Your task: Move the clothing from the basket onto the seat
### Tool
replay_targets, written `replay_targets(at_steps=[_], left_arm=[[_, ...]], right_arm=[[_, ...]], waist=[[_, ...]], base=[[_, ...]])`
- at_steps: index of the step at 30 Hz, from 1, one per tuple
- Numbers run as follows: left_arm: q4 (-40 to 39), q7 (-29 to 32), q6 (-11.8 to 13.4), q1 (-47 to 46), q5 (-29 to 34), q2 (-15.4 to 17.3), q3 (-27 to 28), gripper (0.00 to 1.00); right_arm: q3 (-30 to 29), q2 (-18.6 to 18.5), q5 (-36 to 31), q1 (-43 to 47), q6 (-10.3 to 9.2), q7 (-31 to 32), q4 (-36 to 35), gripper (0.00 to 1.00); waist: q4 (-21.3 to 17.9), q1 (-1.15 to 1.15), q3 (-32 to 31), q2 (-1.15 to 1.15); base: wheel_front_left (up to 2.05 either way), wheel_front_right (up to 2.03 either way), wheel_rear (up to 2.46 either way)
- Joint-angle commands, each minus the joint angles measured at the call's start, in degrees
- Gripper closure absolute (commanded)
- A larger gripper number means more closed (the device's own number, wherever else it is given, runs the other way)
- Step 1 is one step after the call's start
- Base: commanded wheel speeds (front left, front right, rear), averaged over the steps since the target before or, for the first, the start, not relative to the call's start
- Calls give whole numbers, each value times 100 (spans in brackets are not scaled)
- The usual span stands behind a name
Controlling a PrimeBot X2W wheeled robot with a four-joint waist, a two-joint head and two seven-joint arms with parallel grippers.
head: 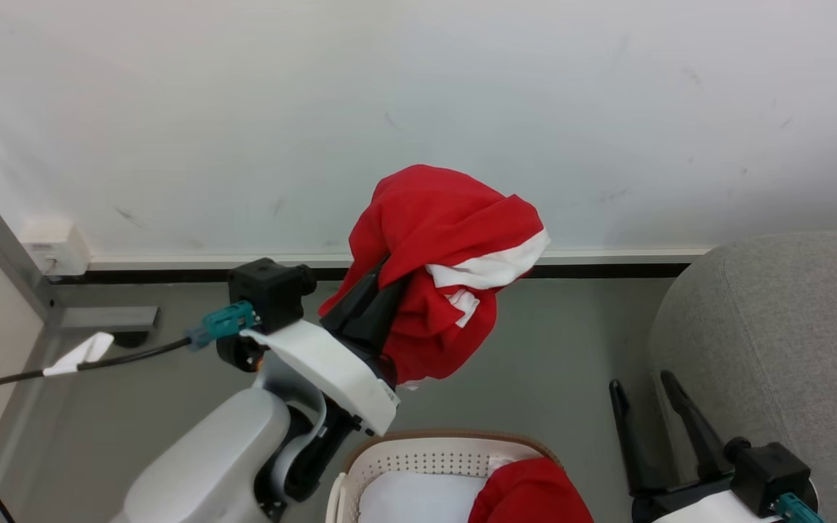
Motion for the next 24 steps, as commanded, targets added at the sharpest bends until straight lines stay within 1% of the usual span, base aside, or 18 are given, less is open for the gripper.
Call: replay_targets(at_steps=[1, 7, 12, 17, 20, 24], left_arm=[[-51, -1, 24, 107, -79, 42, 31, 100], [-121, 19, 20, 147, -147, 0, 7, 100], [-74, 24, -30, 179, -156, -75, -83, 100], [-43, 21, -67, 235, -177, -228, -192, 100], [-41, 40, -85, 314, -214, -320, -290, 100], [-36, 65, -122, 393, -226, -437, -429, 100]], right_arm=[[81, -13, 4, -30, -12, -8, -49, 0], [541, -14, -64, -62, -12, -2, -83, 0], [1316, -16, -105, -159, -12, 76, 19, 0], [1985, -18, 60, -406, -12, 52, 222, 0], [2163, -20, 78, -591, -12, 32, 415, 0], [2197, -18, 73, -787, -12, -1, 671, 0]], waist=[[-6, 1, 5, 0], [47, 1, 31, 0], [149, 1, 22, 0], [293, 1, -22, 0], [396, 1, -64, 0], [553, 1, -120, 0]], base=[[0, 0, 0], [0, 0, 0], [0, 0, 0], [0, 0, 0], [0, 0, 0], [0, 0, 0]])
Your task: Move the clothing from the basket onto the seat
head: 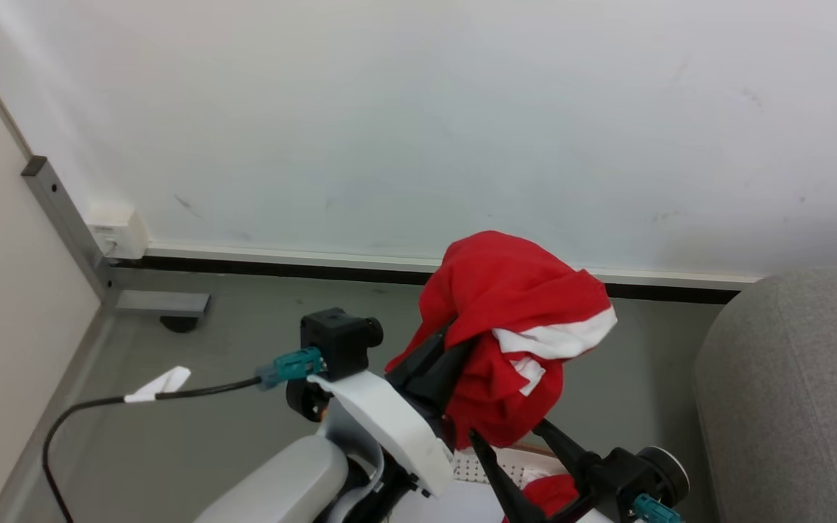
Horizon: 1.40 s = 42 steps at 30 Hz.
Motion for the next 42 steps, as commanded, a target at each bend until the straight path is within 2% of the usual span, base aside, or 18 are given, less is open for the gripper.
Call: replay_targets(at_steps=[1, 12, 14, 29, 31, 32, 33, 42], left_arm=[[-10, 8, -15, 87, -10, -36, -43, 100], [-16, 65, -86, 201, -78, -260, -269, 100], [9, 51, -80, 210, -99, -262, -267, 100], [196, -114, -40, 247, -143, -145, -140, 100], [202, -128, -47, 253, -125, -150, -161, 73], [208, -135, -46, 254, -110, -152, -173, 27], [207, -143, -52, 252, -92, -154, -186, 0], [104, -252, -88, 267, 40, -61, -236, 0]], right_arm=[[24, -20, 44, -102, -12, -41, 101, 0], [-6, -18, 197, -482, -12, -91, 621, 0], [-18, -20, 242, -503, -12, -83, 554, 100], [-492, -21, 248, -122, -12, -88, 43, 100], [-549, -21, 216, -90, -12, -87, 19, 100], [-585, -21, 212, -83, -12, -87, 5, 100], [-622, -21, 206, -81, -12, -87, -6, 100], [-1135, -19, 3, -38, -12, -89, -156, 100]], waist=[[102, 0, -43, 0], [486, 0, -47, 0], [513, 0, -42, 0], [421, 0, 4, 0], [382, 0, 16, 0], [363, 0, 20, 0], [340, 0, 26, 0], [-73, 0, 88, 0]], base=[[0, 0, 0], [0, 0, 0], [0, 0, 0], [0, 0, 0], [0, 0, 0], [0, 0, 0], [0, 0, 0], [0, 0, 0]])
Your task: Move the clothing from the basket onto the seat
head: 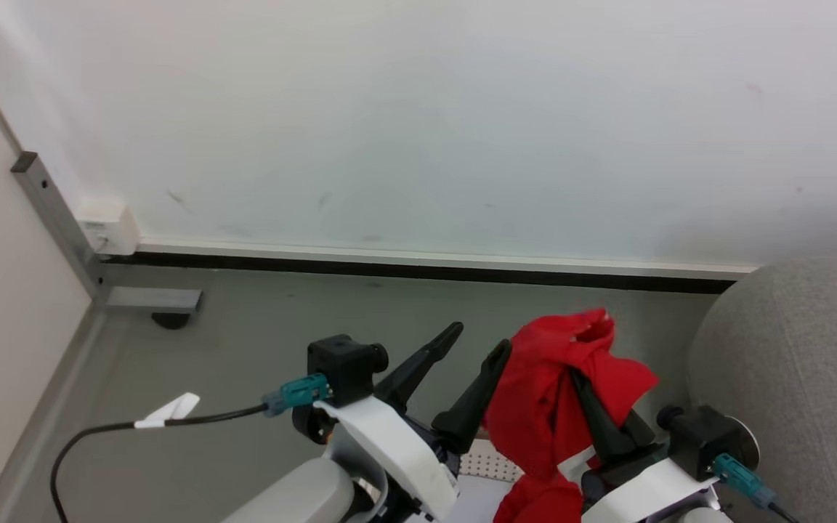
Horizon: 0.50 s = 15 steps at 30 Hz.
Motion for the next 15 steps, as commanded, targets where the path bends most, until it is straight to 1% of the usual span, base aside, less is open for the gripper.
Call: replay_targets(at_steps=[1, 11, 15], left_arm=[[-29, -63, -21, 53, 97, 35, -6, 0], [-109, -316, -135, -34, 452, 201, -64, 0], [-62, -336, -88, -38, 517, 253, -55, 0]], right_arm=[[-88, -19, -74, 38, -12, -21, -59, 100], [-825, -30, -478, -52, -12, -20, -365, 100], [-1143, -76, -600, 3, -12, -20, -553, 100]], waist=[[-184, 0, 37, 0], [-1217, 0, 255, 0], [-1631, 0, 368, 0]], base=[[0, 0, 0], [0, 0, 0], [0, 0, 0]])
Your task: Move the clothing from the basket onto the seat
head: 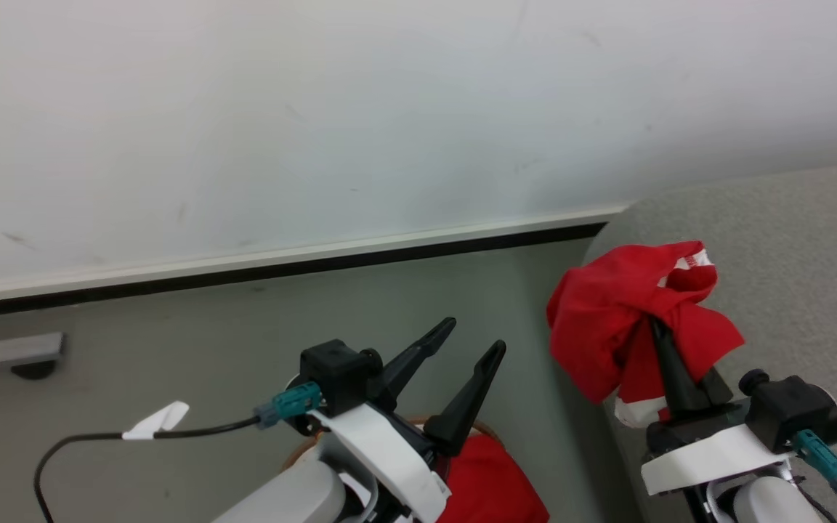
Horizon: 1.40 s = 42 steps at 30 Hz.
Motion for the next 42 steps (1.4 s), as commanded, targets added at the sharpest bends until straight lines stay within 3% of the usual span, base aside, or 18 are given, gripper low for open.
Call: replay_targets(at_steps=[1, 10, 19, 33, 42], left_arm=[[14, -42, 2, -35, 89, 47, 6, 0], [13, -95, -36, -221, 397, 163, -91, 0], [108, -156, -47, -325, 729, 220, -163, 0], [132, -161, -105, -466, 911, 235, -280, 0], [-132, 28, -142, -714, 1042, 388, -333, 0]], right_arm=[[-98, -43, -41, 24, -12, -19, -65, 100], [-432, -16, -110, 111, -12, -19, -369, 100], [-531, 23, -41, 78, -12, -19, -620, 100], [-811, 26, -166, -87, -12, 101, -832, 100], [-1414, -138, -103, -930, -12, 573, -848, 100]], waist=[[-389, 0, 163, 0], [-1146, 0, 471, 0], [-1513, 0, 714, 0], [-1409, 0, 972, 0], [-1074, 0, 1647, 0]], base=[[0, 0, 0], [0, 0, 0], [0, 0, 0], [0, 0, 0], [0, 0, 0]])
